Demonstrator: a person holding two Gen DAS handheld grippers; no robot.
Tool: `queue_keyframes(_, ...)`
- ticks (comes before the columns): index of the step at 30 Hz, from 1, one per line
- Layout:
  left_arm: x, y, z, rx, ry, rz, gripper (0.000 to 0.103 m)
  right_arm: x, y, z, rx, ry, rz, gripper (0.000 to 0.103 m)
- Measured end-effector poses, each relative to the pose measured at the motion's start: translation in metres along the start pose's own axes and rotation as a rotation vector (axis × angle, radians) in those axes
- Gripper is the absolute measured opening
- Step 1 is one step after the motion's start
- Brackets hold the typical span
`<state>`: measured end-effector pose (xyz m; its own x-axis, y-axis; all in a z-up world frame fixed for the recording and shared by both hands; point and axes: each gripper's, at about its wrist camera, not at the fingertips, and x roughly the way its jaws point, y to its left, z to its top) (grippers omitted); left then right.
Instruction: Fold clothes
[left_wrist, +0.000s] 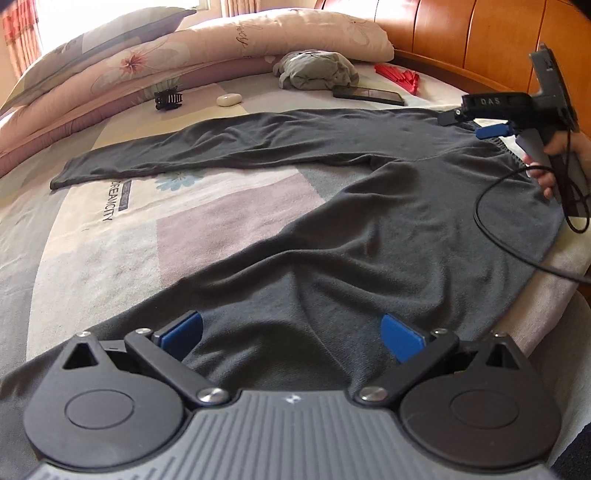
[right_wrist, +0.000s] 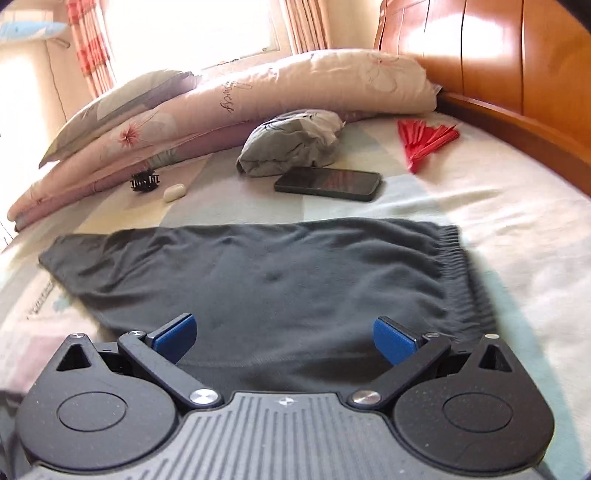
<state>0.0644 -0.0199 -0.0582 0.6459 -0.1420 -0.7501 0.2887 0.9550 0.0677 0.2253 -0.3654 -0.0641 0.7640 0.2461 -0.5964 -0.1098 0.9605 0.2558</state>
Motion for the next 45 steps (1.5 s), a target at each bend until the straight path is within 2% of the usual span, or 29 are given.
queue_keyframes(2,0.004,0.002,-0.002,-0.012,0.013,0.007,0.102,0.016,-0.003,0.001,0.015,0.023,0.018,0.103)
queue_keyframes(5,0.015,0.007,-0.006,-0.041,0.040,0.010,0.102,0.031,-0.018,-0.003,0.007,0.042,-0.017,0.103)
queue_keyframes(8,0.025,0.014,-0.011,-0.084,0.063,0.008,0.103,0.035,-0.036,0.003,-0.021,0.030,-0.124,0.103)
queue_keyframes(10,0.024,0.019,-0.011,-0.116,0.058,-0.008,0.102,0.033,-0.046,0.013,0.015,0.041,-0.105,0.103)
queue_keyframes(12,0.023,0.019,-0.011,-0.114,0.061,-0.002,0.102,0.030,-0.052,0.025,0.048,0.049,-0.076,0.103)
queue_keyframes(15,0.020,0.017,-0.008,-0.115,0.066,-0.015,0.102,0.027,-0.049,0.042,0.039,-0.003,-0.031,0.103)
queue_keyframes(20,0.014,0.004,-0.002,-0.057,0.046,-0.033,0.102,0.060,-0.053,0.067,0.061,0.030,-0.010,0.103)
queue_keyframes(24,0.018,-0.002,-0.002,-0.015,0.071,0.000,0.102,0.104,-0.063,0.066,0.056,0.116,-0.060,0.103)
queue_keyframes(26,0.017,-0.001,-0.003,-0.015,0.078,0.015,0.102,0.110,-0.061,0.068,0.012,0.091,-0.093,0.103)
queue_keyframes(29,0.013,0.001,-0.005,-0.023,0.078,0.017,0.102,0.117,-0.060,0.078,0.027,0.106,-0.121,0.103)
queue_keyframes(40,-0.005,-0.002,-0.013,-0.012,0.039,0.013,0.102,0.056,-0.032,0.074,0.016,0.125,-0.101,0.103)
queue_keyframes(45,-0.005,-0.002,-0.020,-0.011,0.033,0.002,0.102,0.004,-0.011,0.047,-0.025,0.152,-0.055,0.103)
